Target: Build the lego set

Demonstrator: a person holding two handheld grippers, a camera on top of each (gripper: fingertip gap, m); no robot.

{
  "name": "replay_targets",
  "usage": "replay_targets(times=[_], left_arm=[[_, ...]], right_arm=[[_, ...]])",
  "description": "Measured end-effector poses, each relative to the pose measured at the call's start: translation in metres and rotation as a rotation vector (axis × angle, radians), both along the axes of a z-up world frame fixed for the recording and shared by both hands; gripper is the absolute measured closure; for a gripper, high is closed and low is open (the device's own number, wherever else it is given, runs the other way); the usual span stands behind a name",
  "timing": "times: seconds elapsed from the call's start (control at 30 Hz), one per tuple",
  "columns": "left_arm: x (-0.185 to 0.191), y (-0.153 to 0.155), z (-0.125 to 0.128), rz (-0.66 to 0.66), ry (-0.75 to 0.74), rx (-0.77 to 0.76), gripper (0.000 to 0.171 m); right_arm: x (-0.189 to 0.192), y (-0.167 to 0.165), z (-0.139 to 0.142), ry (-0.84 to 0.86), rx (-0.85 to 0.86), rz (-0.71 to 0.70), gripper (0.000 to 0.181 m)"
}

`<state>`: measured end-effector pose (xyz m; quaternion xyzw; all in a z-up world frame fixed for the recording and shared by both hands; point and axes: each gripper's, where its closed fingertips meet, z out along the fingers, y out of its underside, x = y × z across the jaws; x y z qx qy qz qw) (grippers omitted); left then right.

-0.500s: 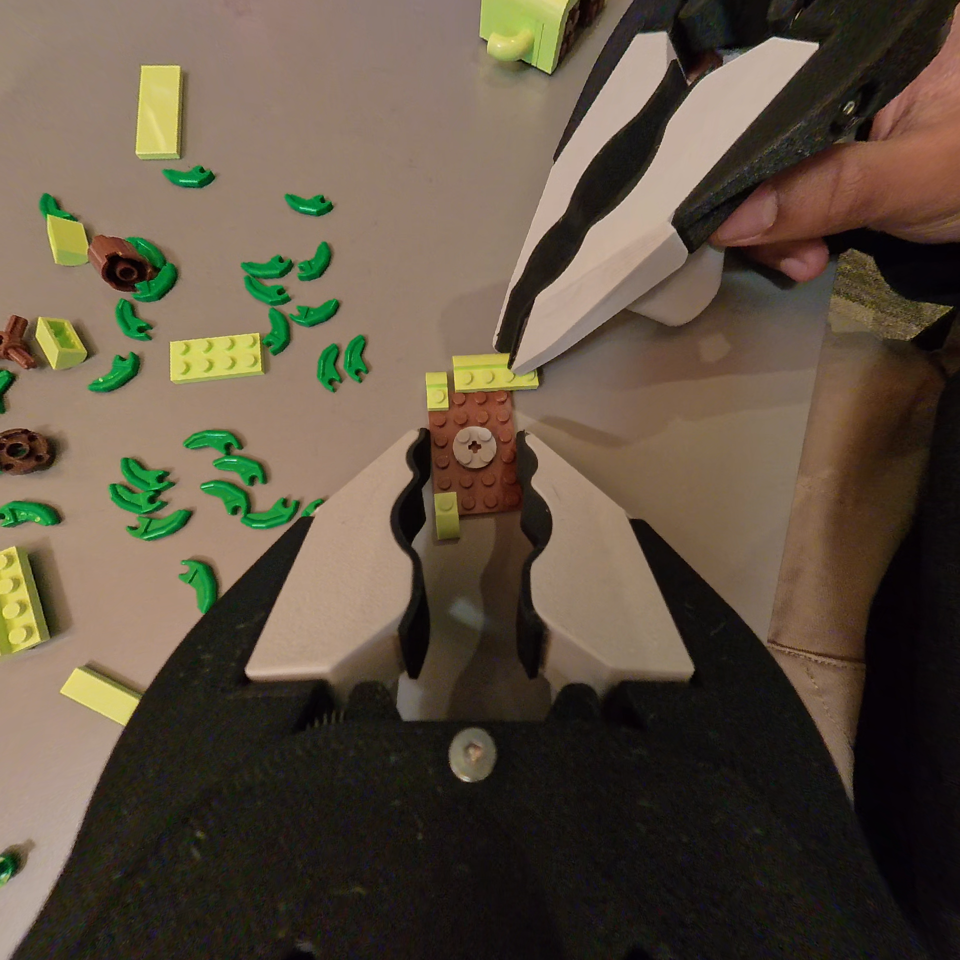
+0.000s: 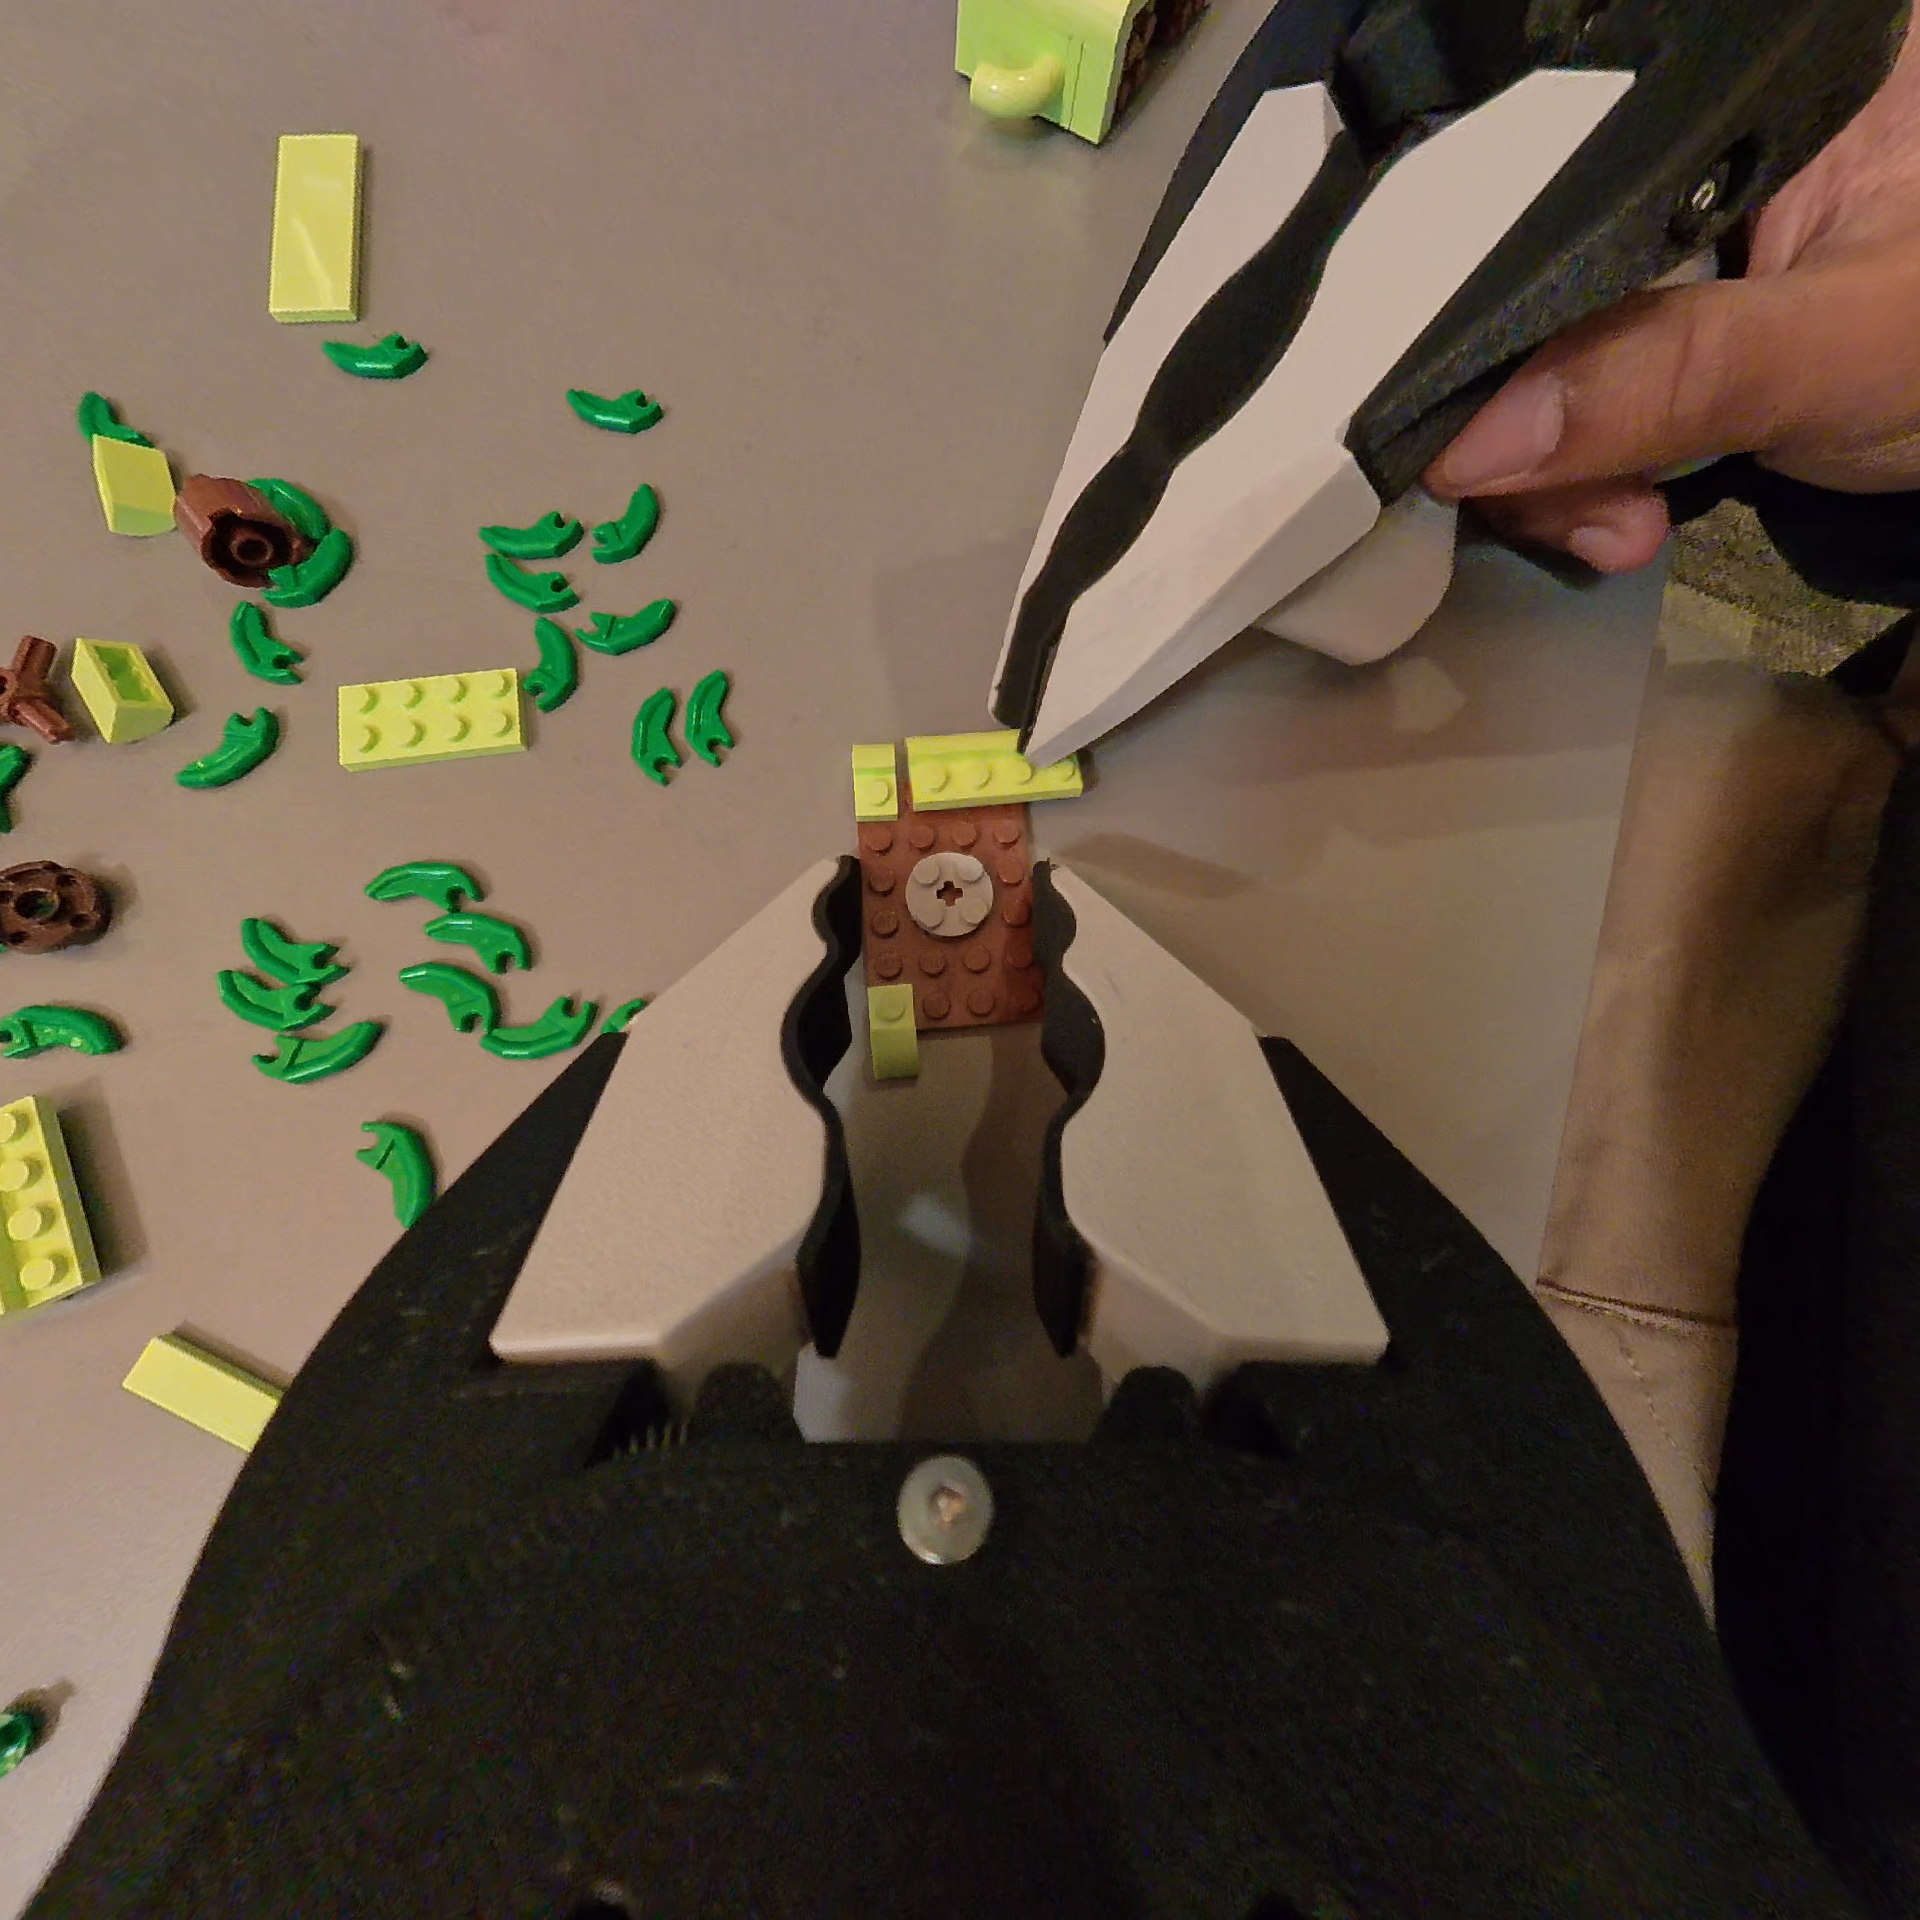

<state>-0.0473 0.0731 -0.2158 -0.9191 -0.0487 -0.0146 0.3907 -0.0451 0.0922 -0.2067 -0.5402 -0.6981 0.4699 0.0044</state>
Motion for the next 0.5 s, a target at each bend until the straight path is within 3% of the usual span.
replay_targets(times=[0.5], left_arm=[[0.0002, 0.0001, 0.0, 0.0, -0.001, 0.0, 0.139]], right_arm=[[-0.0033, -0.0019, -0.0005, 0.06, 0.105, -0.008, 0.172]])
